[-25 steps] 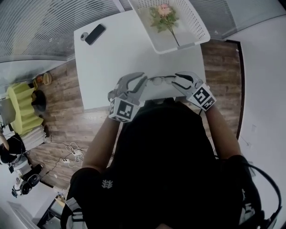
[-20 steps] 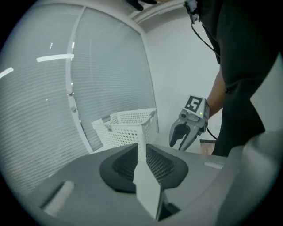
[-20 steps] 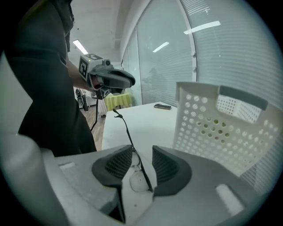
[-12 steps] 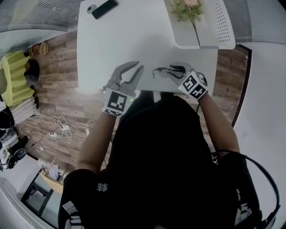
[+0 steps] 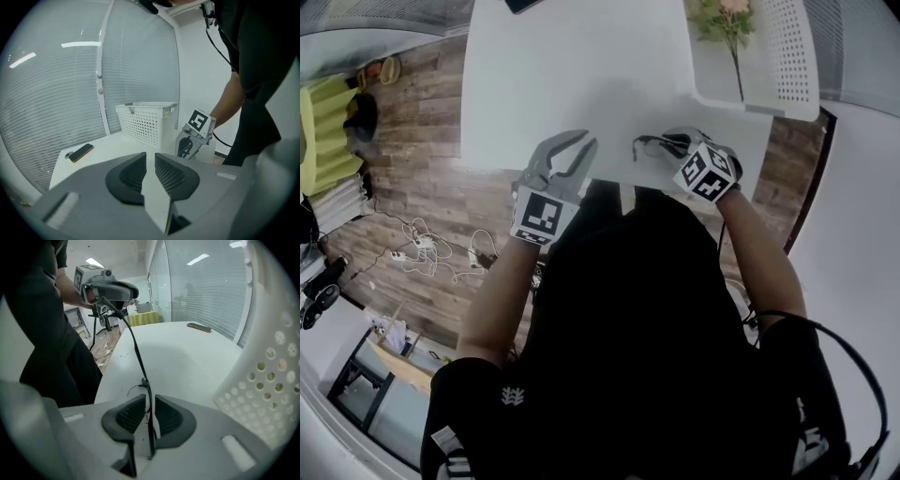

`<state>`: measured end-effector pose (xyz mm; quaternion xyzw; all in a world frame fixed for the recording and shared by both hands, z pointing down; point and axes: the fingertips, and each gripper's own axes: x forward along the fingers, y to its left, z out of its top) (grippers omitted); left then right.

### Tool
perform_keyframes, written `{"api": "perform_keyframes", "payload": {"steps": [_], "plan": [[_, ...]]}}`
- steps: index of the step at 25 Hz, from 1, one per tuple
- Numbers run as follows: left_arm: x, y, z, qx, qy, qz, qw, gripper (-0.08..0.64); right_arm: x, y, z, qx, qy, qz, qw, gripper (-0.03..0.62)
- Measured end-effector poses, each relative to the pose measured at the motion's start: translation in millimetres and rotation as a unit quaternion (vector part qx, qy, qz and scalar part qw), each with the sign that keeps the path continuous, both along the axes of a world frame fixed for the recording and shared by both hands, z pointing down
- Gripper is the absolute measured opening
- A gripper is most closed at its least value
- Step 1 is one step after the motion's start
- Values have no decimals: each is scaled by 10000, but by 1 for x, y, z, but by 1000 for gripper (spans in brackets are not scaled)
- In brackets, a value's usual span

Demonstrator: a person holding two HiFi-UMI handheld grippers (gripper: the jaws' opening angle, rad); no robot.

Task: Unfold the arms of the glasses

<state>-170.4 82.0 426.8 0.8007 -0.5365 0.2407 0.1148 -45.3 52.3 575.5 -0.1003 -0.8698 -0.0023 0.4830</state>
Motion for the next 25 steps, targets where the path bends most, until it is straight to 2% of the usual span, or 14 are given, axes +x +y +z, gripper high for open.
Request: {"api": "perform_keyframes", "payload": {"steps": [5,6,7,12,15,19,25], "plan": [[-6,0,-2,24,19,-71,10000,65,-3,2,10,-4,216,-135,9997,63],[-7,1,-1,12,18,-76,10000,66,-3,3,11,1,232,-149,9996,45],[-8,2,-1,-1,15,-79,10000,65,-4,3,12,2,236,-156,9996,25],[-5,3,0,-30,-16,-19,10000,66,-3,3,5,-25,84,-54,9999,15],[1,3,4,-98,-14,84,9999,66,2,2,-4,-4,-77,36,10000,15],[13,10,31,-453,10,257,9986,69,7,-2,-18,4,-468,219,9987,15],[49,14,60,-757,182,668,9947,86,19,-4,-39,-16,-1096,520,9926,15]]}}
